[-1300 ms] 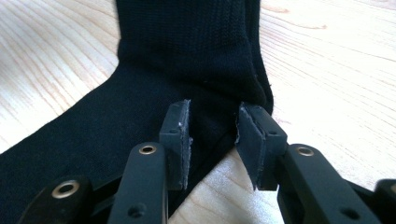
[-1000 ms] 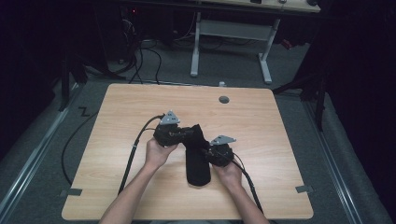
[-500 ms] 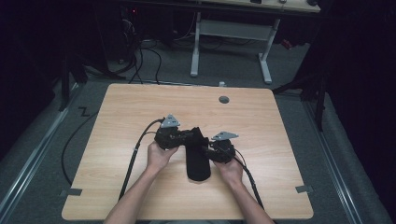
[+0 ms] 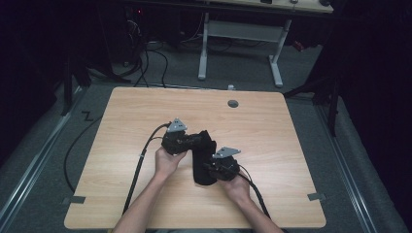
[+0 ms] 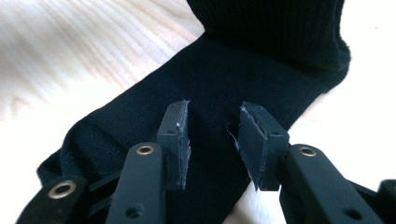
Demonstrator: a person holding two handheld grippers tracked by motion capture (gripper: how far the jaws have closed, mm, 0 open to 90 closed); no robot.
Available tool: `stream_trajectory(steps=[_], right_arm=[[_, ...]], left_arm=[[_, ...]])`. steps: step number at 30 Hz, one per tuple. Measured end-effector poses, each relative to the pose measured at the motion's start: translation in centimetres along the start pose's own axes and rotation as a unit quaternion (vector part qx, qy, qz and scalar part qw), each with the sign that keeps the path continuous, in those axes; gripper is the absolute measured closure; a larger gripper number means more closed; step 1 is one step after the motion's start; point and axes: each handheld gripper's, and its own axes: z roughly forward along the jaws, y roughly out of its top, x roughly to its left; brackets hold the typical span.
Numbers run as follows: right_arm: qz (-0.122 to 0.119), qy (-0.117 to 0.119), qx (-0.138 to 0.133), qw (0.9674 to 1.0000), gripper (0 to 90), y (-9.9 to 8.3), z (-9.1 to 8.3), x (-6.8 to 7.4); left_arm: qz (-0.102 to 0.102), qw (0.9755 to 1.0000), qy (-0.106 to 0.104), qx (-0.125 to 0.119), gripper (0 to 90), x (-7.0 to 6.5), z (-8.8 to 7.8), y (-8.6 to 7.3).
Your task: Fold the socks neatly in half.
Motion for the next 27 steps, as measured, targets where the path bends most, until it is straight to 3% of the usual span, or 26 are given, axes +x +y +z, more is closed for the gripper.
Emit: stream_trajectory(steps=[4, 8, 14, 19, 22, 27], right_arm=[[0.001, -0.007, -0.005, 1.0000, 62.8, 0.5, 0.7, -0.2], [0.005, -0.014, -0.009, 0.9999, 62.8, 1.0, 1.4, -0.5], [0.012, -0.022, -0.011, 0.9996, 62.8, 1.6, 2.1, -0.6], [0.020, -0.015, -0.006, 0.9997, 62.2, 2.0, 2.3, -1.0], [0.041, 0.003, -0.018, 0.9990, 57.3, 2.0, 1.1, -1.4], [0.040, 0.023, -0.041, 0.9981, 56.5, 1.3, -1.9, -1.3]], left_arm=[[0.008, 1.0000, 0.005, -0.001, 79.5, -0.3, -0.1, 0.3], [0.030, 0.9992, 0.012, 0.023, 79.3, -0.8, 0.2, 0.1], [0.027, 0.9992, 0.011, 0.026, 79.1, -0.9, 0.5, -0.4], [0.029, 0.9988, 0.017, 0.036, 78.8, -0.8, 0.6, -0.6], [0.024, 0.9990, 0.015, 0.034, 78.7, -0.7, 0.7, -1.0], [0.016, 0.9991, 0.012, 0.038, 78.7, -0.6, 1.0, -1.6]])
